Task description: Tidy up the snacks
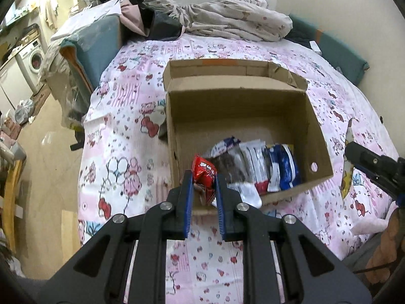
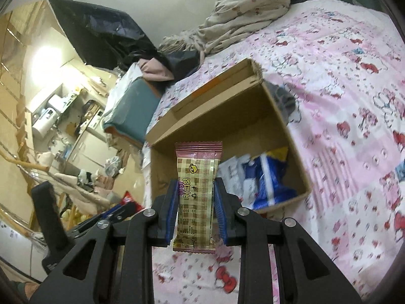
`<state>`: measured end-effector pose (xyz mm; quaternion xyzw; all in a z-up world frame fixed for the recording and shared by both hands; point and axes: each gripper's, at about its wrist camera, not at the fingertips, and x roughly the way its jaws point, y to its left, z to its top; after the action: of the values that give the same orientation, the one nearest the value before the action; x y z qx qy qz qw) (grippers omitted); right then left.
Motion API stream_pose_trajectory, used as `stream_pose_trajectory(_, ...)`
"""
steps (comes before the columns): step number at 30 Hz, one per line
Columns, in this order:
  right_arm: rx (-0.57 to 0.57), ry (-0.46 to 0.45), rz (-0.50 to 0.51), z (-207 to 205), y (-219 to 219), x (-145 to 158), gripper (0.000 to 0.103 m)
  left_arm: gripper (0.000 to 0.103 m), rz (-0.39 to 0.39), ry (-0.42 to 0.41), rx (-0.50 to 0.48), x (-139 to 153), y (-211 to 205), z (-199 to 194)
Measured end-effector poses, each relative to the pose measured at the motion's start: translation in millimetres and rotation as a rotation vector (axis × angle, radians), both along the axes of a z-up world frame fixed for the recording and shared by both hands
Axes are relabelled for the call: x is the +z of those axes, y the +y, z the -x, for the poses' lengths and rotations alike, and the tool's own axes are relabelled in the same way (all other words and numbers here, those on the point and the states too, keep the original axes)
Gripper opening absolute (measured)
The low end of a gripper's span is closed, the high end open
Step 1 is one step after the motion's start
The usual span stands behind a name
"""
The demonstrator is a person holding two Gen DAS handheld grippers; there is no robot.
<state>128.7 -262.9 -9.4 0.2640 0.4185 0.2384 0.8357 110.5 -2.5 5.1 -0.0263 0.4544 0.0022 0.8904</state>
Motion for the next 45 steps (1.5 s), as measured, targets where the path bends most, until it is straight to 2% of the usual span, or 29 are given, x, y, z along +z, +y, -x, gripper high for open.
stream_pose_trajectory(7,-0.031,0.050,0.026,-28.6,-9.8,-15.3,0.029,0.014,0.028,0.019,0.011,-8.0,5.9,-23.0)
stream_pose_trajectory(15,-0.015,0.090,0.090,-48.0,7.3,-33.6,0.029,0.014,0.062,0.081,-0.014,-33.1,4.4,-47.6)
stream_pose_trajectory(20,-0.015,0.124,0.086,-53.7,10.1,-45.9,0.029,0.014,0.053,0.071,-0.049,-47.6,-2.2,-55.7)
stream_pose_trajectory(27,0.011,0.180,0.094,-57.1,18.2,-63.9,0.031,0.015,0.092,0.113,-0.028,-58.9,0.7,-66.6)
stream_pose_trajectory(33,0.053,0.174,0.099,-56.2,29.5,-64.9,0.034,0.017,0.083,0.103,-0.047,-57.6,-4.2,-65.6)
stream_pose_trajectory(34,0.056,0.174,0.100,-56.0,30.8,-65.0,0.036,0.019,0.088,0.102,-0.051,-56.8,-4.6,-65.1)
stream_pose_trajectory(36,0.057,0.168,0.090,-55.1,31.7,-63.7,0.057,0.028,0.075,0.098,-0.049,-55.1,-5.3,-63.8)
stream_pose_trajectory(38,0.048,0.152,0.075,-54.0,30.4,-60.7,0.069,0.050,0.047,0.087,-0.034,-53.1,-5.2,-62.1)
stream_pose_trajectory(39,0.040,0.137,0.075,-52.8,29.5,-58.0,0.076,0.055,0.042,0.080,-0.028,-51.9,-4.5,-61.4)
stream_pose_trajectory(41,0.037,0.119,0.075,-51.8,29.5,-54.3,0.084,0.073,0.053,0.066,-0.017,-49.0,-1.8,-59.3)
stream_pose_trajectory(43,0.033,0.097,0.079,-50.3,29.5,-49.7,0.089,0.077,0.060,0.054,0.004,-45.4,1.5,-56.3)
stream_pose_trajectory(45,0.023,0.062,0.093,-46.1,29.8,-43.2,0.094,0.077,0.070,0.035,0.004,-40.7,3.3,-53.2)
